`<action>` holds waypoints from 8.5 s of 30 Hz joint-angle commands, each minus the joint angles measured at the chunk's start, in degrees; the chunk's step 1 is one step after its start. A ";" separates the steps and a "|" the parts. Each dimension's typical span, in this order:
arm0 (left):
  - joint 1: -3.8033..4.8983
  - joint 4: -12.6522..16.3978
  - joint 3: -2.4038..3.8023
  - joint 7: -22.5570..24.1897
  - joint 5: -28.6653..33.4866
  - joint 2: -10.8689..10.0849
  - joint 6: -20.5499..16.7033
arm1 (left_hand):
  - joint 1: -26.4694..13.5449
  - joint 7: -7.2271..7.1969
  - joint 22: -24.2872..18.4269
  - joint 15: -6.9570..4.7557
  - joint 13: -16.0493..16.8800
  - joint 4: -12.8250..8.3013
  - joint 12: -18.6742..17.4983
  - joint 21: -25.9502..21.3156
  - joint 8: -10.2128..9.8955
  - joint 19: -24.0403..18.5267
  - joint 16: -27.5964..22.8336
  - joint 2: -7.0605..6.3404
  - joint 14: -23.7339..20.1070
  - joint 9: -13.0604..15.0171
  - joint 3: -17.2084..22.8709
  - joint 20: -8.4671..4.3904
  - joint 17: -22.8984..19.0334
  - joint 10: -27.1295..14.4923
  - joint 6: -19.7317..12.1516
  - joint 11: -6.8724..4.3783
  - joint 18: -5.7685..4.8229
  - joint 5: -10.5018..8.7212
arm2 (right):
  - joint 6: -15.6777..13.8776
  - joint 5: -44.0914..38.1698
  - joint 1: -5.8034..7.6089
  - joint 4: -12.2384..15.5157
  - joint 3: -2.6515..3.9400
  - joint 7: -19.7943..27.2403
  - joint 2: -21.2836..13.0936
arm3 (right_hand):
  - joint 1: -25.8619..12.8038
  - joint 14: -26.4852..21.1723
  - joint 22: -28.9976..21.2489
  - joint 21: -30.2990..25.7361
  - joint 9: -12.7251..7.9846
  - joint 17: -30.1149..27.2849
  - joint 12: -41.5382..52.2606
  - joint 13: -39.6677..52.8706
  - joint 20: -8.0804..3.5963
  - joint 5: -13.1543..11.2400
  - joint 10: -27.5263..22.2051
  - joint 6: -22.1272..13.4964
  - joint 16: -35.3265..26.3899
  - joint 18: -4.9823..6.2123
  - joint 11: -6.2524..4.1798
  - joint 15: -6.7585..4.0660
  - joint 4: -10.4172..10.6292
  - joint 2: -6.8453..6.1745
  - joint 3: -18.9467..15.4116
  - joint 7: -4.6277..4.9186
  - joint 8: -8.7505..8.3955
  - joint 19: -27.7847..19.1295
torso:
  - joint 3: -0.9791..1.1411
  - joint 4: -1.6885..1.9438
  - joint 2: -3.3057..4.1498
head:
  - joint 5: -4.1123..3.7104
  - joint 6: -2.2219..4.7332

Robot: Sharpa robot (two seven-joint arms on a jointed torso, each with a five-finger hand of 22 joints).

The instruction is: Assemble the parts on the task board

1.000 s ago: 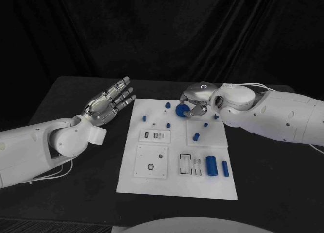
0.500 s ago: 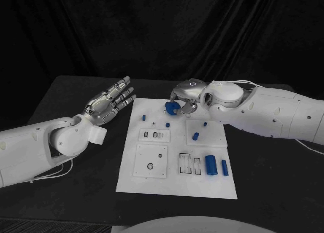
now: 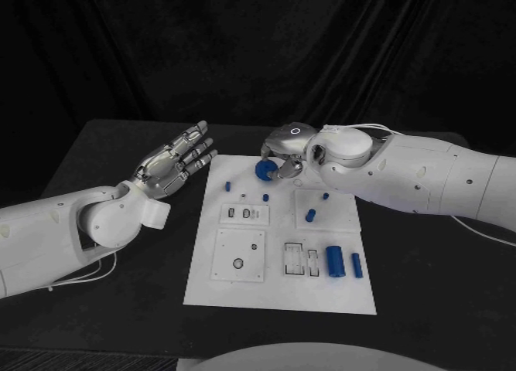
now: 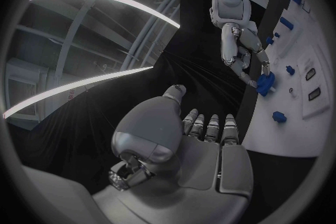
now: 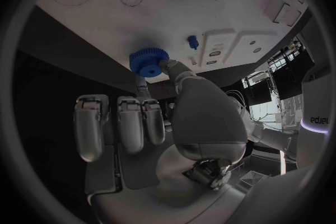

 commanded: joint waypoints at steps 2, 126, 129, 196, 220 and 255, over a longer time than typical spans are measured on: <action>0.12 0.06 0.05 0.68 -0.49 -0.01 0.97 | -0.10 0.41 -0.04 0.44 -0.08 -0.17 -0.04 -0.19 0.22 -0.17 -0.21 0.21 -0.03 0.08 0.00 0.37 -0.08 0.12 0.18 0.42 -0.02 0.37 | 0.54 -0.36 -0.14 0.04 0.04 -0.09 0.37 | -0.61 5.95 14.60 0.06 4.67 15.09 0.15 15.06 -0.01 -0.19 5.97 2.56 0.15 -1.02 0.24 0.29 0.07 0.08 0.26 -2.40 0.25 5.19 | 0.02 0.02 -0.02 | -0.10 -0.18; 0.03 -0.44 0.04 1.08 -0.49 -0.31 1.87 | -0.78 0.83 -0.04 0.74 -0.08 -1.31 -0.04 -0.19 0.38 -0.17 -0.21 0.19 -0.03 0.12 0.59 0.57 -0.08 0.12 0.36 1.15 -0.13 0.73 | -8.00 2.55 -1.35 17.33 -0.04 -4.54 -31.10 | -2.52 5.95 15.05 1.24 -3.37 15.09 0.15 15.06 -3.03 -11.29 5.97 -3.50 0.15 -1.36 -4.00 -3.14 5.75 -1.17 -4.70 -6.23 -2.89 5.95 | 0.21 -0.30 -0.08 | -0.21 0.05; 0.03 -0.41 0.04 1.08 -0.49 -0.31 1.94 | -0.78 0.83 -0.04 0.74 -0.08 -1.31 -0.04 -0.19 0.38 -0.17 -0.21 0.19 -0.03 0.12 0.59 0.57 -0.08 0.12 0.36 1.15 -0.13 0.73 | -8.15 2.55 -1.80 16.91 -0.04 -4.35 -30.90 | -2.41 5.95 15.05 1.24 -2.79 15.09 0.15 15.06 -3.08 -12.12 5.97 -3.96 0.15 -1.36 -4.02 -3.18 6.28 -1.45 -5.02 -6.25 -2.87 5.95 | 0.24 -0.37 -0.06 | -0.19 -0.03; -0.02 -0.72 0.04 0.30 -0.48 -0.69 2.37 | -0.91 0.82 -0.04 0.77 -0.08 -1.59 -0.04 -0.19 0.36 -0.17 -0.21 0.21 -0.03 0.11 0.74 0.58 -0.08 0.12 0.31 1.13 -0.15 0.88 | -5.29 2.55 -4.70 11.21 -0.03 -3.86 -25.42 | 3.68 5.95 15.05 1.24 11.14 15.09 0.15 15.06 -2.62 -3.91 5.97 -8.50 0.15 -1.36 -3.37 -2.69 8.72 -0.96 -5.22 -5.43 8.94 5.95 | 0.04 -0.22 -0.13 | -0.10 -1.07; -0.06 -0.91 0.04 0.29 -0.49 -0.73 2.53 | -1.00 0.82 -0.04 0.78 -0.08 -1.73 -0.04 -0.19 0.33 -0.17 -0.21 0.22 -0.03 0.09 0.80 0.58 -0.08 0.12 0.25 1.14 -0.16 0.92 | -16.30 2.55 -5.27 14.06 -0.02 -2.24 -26.47 | 5.32 5.95 15.05 1.24 12.97 15.09 0.15 15.06 -2.70 -1.77 5.97 -3.73 0.15 -1.36 -3.41 -2.74 5.73 0.82 -2.59 -5.86 12.34 5.95 | 0.10 -0.24 -0.08 | 0.31 -1.20; -0.05 -0.99 0.04 0.39 -0.50 -0.09 2.95 | -1.15 0.85 -0.04 0.84 -0.08 -1.97 -0.04 -0.19 0.31 -0.17 -0.21 0.12 -0.03 0.08 0.84 0.62 -0.08 0.12 0.19 1.29 -0.18 0.93 | -6.47 -2.25 -5.26 19.82 0.01 -7.32 -9.73 | 5.36 5.95 15.05 1.24 12.48 15.09 0.15 15.06 -1.81 -0.73 5.97 -2.69 0.15 -1.36 -1.71 -1.56 3.96 0.40 -1.55 -4.39 11.28 5.95 | 0.08 -0.28 -0.01 | 0.57 -1.47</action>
